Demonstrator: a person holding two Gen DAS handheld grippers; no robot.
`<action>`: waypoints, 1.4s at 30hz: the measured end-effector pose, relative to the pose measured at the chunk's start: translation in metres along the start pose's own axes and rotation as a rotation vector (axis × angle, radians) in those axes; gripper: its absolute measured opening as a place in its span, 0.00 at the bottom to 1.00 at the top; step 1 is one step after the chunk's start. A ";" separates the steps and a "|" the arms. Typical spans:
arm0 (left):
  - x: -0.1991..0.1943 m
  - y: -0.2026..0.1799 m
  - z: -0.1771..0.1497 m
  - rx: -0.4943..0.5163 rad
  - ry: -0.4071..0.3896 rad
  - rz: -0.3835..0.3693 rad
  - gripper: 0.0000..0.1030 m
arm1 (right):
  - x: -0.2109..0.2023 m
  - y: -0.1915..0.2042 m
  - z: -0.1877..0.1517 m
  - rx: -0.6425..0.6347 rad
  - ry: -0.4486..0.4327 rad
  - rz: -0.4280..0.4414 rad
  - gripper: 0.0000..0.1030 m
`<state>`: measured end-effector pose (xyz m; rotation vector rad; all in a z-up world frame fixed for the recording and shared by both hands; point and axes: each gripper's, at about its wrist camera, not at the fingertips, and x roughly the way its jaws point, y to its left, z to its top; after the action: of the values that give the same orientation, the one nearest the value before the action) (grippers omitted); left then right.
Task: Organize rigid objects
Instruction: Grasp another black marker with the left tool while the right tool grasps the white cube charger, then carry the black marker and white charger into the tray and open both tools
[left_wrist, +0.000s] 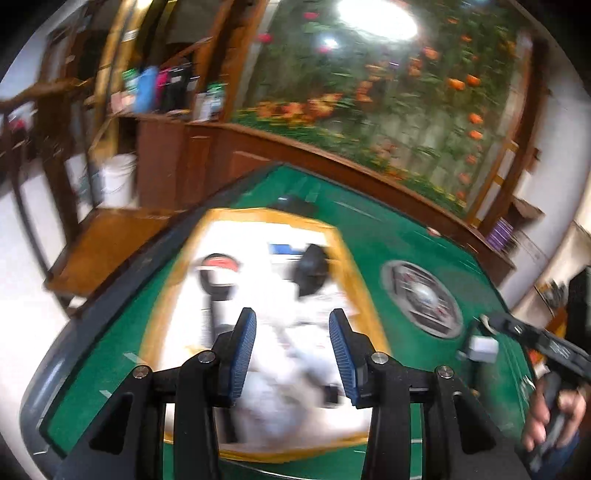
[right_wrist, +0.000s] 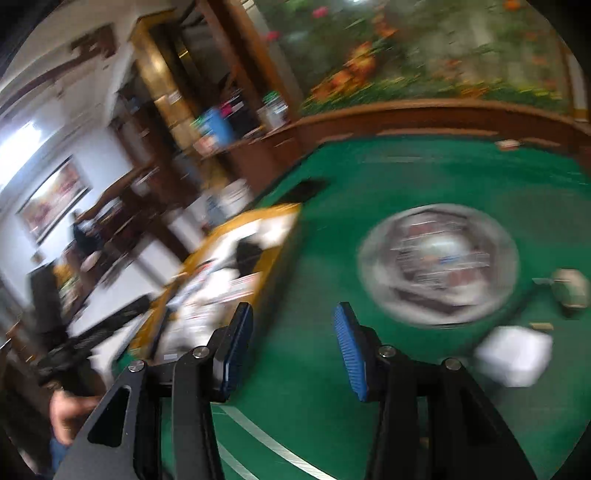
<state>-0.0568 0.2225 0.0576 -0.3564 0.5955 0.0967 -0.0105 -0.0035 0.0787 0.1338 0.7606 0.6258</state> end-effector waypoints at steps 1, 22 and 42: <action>0.002 -0.014 0.000 0.035 0.013 -0.029 0.50 | -0.008 -0.016 0.000 0.016 -0.015 -0.036 0.47; 0.074 -0.214 -0.073 0.482 0.390 -0.384 0.54 | 0.015 -0.107 -0.019 -0.255 0.163 -0.225 0.44; 0.143 -0.293 -0.081 0.565 0.443 -0.279 0.14 | -0.075 -0.152 0.008 0.115 -0.152 -0.142 0.44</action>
<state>0.0737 -0.0819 0.0023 0.0987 0.9700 -0.4237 0.0269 -0.1691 0.0793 0.2284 0.6530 0.4320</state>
